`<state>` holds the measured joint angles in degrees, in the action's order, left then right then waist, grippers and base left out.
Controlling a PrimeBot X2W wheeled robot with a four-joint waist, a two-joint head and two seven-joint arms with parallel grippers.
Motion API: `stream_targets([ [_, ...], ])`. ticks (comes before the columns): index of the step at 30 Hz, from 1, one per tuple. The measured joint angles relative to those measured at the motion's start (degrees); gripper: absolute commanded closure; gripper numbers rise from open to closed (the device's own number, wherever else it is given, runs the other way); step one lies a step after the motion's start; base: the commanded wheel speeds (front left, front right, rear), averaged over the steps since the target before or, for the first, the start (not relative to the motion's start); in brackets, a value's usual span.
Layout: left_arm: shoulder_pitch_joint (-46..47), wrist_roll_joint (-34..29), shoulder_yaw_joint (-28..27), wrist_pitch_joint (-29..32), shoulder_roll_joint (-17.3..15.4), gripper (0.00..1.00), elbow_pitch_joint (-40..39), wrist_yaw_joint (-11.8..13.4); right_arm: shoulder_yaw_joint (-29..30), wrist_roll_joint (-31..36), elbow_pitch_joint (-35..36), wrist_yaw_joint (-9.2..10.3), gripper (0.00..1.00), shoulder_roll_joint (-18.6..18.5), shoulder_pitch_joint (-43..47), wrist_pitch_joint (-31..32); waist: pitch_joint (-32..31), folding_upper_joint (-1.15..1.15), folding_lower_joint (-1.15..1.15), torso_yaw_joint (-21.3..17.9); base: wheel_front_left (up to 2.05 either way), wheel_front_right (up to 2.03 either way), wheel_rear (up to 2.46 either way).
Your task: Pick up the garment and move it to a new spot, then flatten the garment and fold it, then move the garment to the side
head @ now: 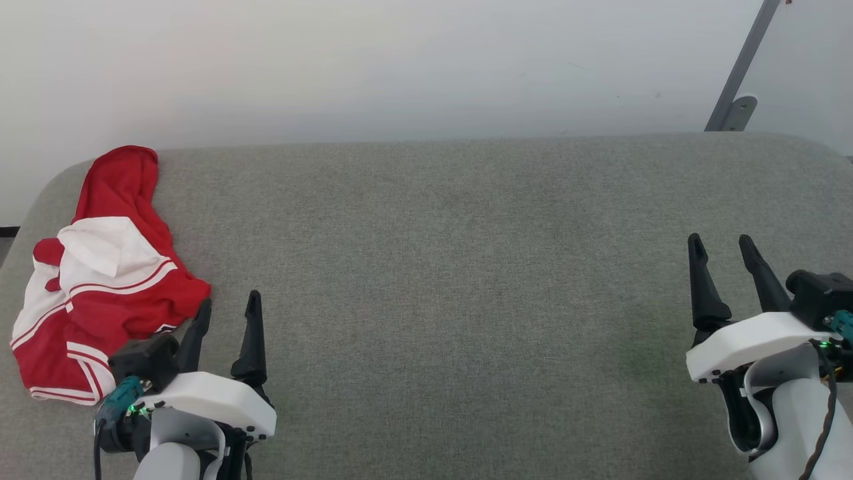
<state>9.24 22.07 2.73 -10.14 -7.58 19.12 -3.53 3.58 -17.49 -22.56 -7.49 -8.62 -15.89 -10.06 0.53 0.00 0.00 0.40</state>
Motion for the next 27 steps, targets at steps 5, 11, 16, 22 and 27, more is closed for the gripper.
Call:
stream_targets([
  [5, 0.1, -1.8, -0.1, -0.6, 0.0, 0.00, 0.4, -0.3, 0.2, 1.6, -0.2, 0.00, 0.00, 0.1, -0.2, -0.6, -0.1, 0.00, 0.00, 0.0, 0.00, 0.00, 0.00],
  [11, 0.3, -4.1, -0.5, -1.3, 0.2, 0.00, 0.9, -0.6, 0.5, 3.9, -0.2, 0.00, 0.00, -0.2, -0.5, -1.4, -0.2, 0.00, 0.00, 0.0, 0.00, 0.00, 0.00],
  [16, 0.7, -6.0, -1.0, -2.0, 0.2, 0.00, 1.6, -0.8, 0.6, 5.8, -0.5, 0.00, 0.00, -0.3, -0.5, -2.1, -0.2, 0.00, 0.00, -0.2, 0.00, 0.00, 0.00],
  [22, 0.8, -9.0, -1.7, -2.8, 0.4, 0.00, 2.5, -1.2, 1.2, 7.6, -1.1, 0.00, 0.00, -0.5, -0.5, -2.8, -0.2, 0.00, 0.00, -0.4, 0.00, 0.00, 0.00],
  [27, 0.8, -11.3, -1.9, -3.3, 0.6, 0.00, 3.1, -1.5, 1.9, 9.0, -1.2, 0.00, 0.00, -0.5, -0.6, -3.3, -0.2, 0.00, 0.00, -0.3, 0.00, 0.00, 0.00],
])
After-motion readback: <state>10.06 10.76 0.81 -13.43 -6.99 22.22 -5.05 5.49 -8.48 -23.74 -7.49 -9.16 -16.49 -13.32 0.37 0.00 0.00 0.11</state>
